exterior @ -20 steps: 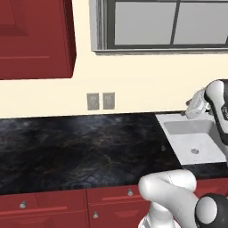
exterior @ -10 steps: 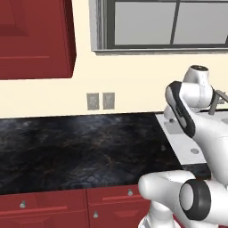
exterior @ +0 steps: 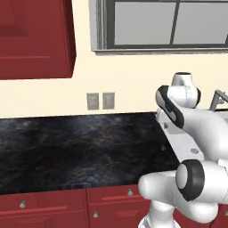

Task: Grab the spray bottle from the cabinet, then place it next to the cutting board for sanitizing. Then grab the dish brush from the countertop next to the sink and place it next to the cutting board.

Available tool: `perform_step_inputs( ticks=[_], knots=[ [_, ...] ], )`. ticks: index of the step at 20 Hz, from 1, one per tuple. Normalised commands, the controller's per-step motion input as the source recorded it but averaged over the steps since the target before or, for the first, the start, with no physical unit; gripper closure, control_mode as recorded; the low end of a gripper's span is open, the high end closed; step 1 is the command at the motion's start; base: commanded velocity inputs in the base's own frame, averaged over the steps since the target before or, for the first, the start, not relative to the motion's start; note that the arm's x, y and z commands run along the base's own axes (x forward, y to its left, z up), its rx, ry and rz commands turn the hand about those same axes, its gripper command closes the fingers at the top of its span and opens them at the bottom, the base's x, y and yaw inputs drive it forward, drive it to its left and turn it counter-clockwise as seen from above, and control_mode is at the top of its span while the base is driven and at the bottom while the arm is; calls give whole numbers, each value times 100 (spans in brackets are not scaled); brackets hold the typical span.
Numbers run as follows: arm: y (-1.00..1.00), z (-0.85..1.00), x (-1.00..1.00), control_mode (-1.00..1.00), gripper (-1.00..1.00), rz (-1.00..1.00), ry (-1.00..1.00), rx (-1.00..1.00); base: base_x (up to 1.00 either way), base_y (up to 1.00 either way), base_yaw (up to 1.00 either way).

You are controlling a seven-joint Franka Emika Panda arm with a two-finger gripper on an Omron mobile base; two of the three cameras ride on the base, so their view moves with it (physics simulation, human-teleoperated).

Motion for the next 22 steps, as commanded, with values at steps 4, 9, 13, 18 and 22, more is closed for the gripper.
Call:
perform_step_inputs(
  ticks=[4,9,13,18,22],
  knots=[
    [12,-62,36,-100,-100,-2,-1,0,0,0,0],
    [8,-51,61,-100,-100,-18,0,0,0,0,0],
    [0,-44,55,-100,-100,-20,0,0,0,0,0],
    [-1,-44,42,-100,-100,-17,0,0,0,0,0],
    [-9,-38,28,-100,-100,-14,0,0,0,0,0]
  ],
)
